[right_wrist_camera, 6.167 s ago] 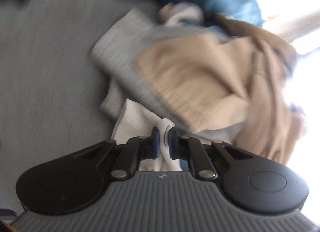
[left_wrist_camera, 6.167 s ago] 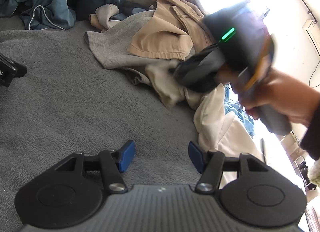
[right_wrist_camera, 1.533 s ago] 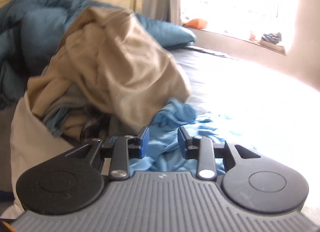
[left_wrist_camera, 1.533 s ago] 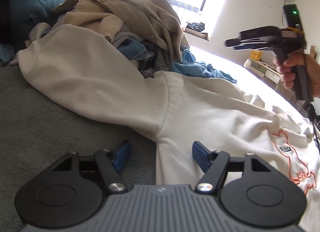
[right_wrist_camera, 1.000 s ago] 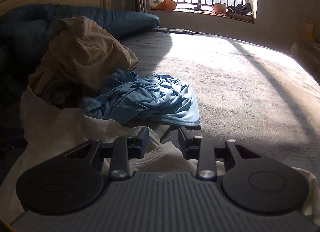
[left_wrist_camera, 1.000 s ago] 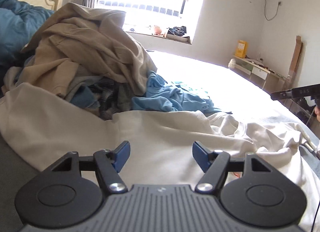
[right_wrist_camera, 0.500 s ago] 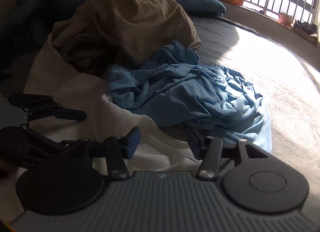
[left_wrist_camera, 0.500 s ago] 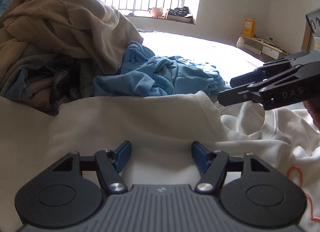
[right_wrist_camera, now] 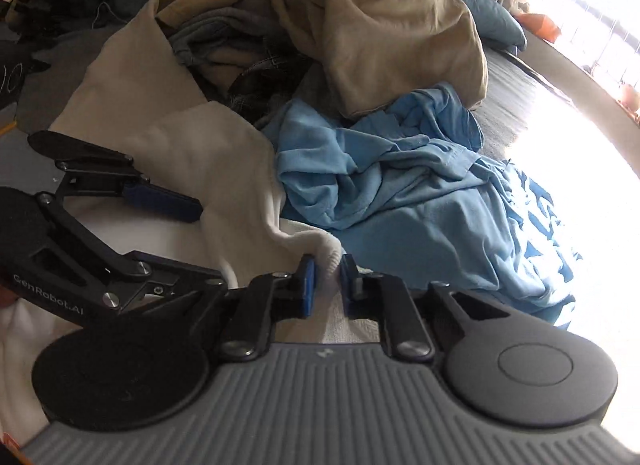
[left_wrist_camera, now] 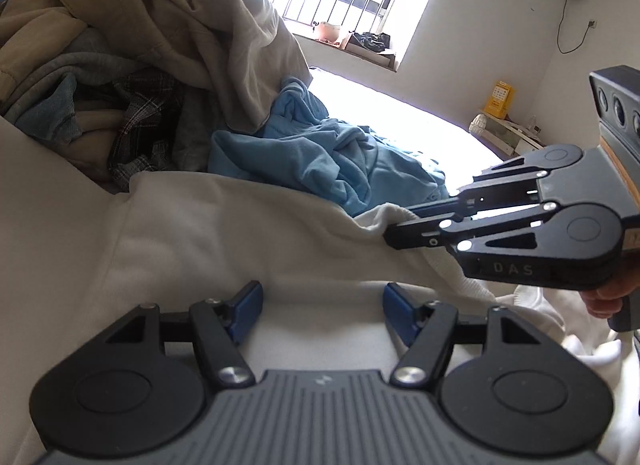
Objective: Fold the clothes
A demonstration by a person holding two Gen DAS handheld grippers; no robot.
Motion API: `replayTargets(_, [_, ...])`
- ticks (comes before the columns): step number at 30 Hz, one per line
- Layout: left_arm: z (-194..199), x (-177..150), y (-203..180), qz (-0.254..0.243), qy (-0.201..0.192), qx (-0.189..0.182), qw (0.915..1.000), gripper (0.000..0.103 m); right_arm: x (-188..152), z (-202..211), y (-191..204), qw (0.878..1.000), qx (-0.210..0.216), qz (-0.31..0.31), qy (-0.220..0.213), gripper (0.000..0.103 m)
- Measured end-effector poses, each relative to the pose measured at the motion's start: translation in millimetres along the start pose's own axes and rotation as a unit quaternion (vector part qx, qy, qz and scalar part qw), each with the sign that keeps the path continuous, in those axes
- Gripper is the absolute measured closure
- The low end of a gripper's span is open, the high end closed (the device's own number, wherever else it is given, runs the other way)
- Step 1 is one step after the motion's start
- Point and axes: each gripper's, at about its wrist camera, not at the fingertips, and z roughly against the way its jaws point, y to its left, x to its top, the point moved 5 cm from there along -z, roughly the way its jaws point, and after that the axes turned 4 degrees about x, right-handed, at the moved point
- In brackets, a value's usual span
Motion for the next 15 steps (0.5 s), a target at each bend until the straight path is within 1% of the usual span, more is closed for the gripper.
replayTargets(2, [3, 3, 2, 0.007, -0.012, 0.005, 0.9999, 0.036, 5, 6, 5, 0.999, -0.024, 0.024, -0.013, 0.097])
replayTargets(5, [10, 9, 5, 0.010, -0.033, 0.029, 0.9990, 0.035, 19, 19, -1, 0.997, -0.051, 0.024, -0.054, 0.098])
replayTargets(8, [7, 12, 9, 0.014, -0.034, 0.057, 0.9977, 0.035, 22, 3, -4, 0.996, -0.074, 0.035, -0.047, 0.098])
replayTargets(11, [1, 11, 14, 0.022, -0.018, 0.062, 0.9977, 0.035, 15, -26, -5, 0.996, -0.084, 0.025, -0.034, 0.097])
replayTargets(13, [0, 11, 13, 0.017, -0.017, 0.064, 0.9977, 0.034, 10, -37, -10, 0.996, -0.087, -0.004, -0.035, 0.091])
replayTargets(14, [0, 10, 13, 0.014, -0.018, 0.064, 0.9977, 0.033, 8, -39, -14, 0.995, -0.087, -0.024, -0.039, 0.079])
replayTargets(15, [0, 10, 13, 0.013, -0.018, 0.063, 0.9978, 0.033, 7, -34, -21, 0.994, -0.079, -0.055, -0.049, 0.070])
